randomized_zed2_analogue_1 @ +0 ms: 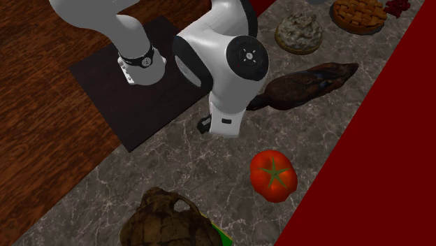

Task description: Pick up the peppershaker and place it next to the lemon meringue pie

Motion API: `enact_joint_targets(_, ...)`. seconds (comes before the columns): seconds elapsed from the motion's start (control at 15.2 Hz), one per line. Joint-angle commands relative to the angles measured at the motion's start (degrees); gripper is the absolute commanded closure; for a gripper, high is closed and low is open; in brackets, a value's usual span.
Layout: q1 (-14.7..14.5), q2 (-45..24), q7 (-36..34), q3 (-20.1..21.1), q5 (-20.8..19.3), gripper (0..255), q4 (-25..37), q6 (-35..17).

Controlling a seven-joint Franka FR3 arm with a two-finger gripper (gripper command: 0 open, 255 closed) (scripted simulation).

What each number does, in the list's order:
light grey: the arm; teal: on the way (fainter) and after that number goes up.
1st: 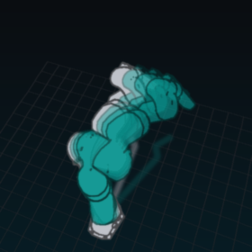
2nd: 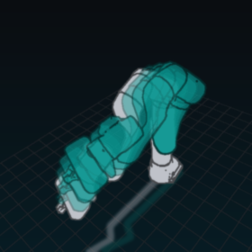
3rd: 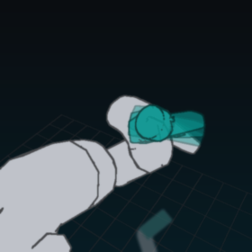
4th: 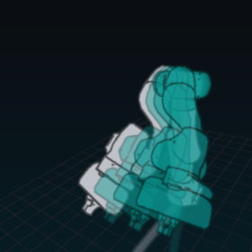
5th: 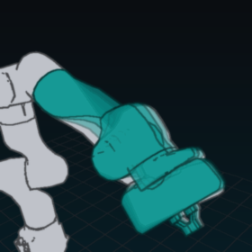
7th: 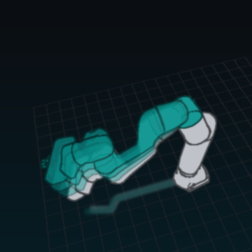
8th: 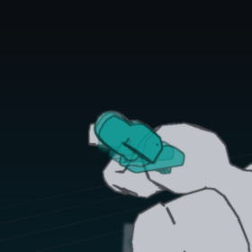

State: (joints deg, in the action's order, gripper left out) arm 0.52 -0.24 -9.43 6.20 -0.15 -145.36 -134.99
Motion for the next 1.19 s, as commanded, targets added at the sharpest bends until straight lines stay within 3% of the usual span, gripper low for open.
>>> enact_joint_targets(0.0,0.03,-3.68,-0.90,-0.04,-0.87,0,1.03,-2.03)
enact_joint_targets(0.46,-0.05,-8.64,-1.64,-0.34,-1.90,0,-0.58,-8.56)
enact_joint_targets(0.99,-0.07,-8.64,-1.64,-0.35,-1.90,0,-0.58,-8.56)
enact_joint_targets(1.06,-0.07,-8.65,-1.64,-0.36,-1.90,255,-0.56,-8.54)
enact_joint_targets(1.12,-0.07,-8.64,-1.64,-0.35,-1.90,255,-0.54,-8.53)
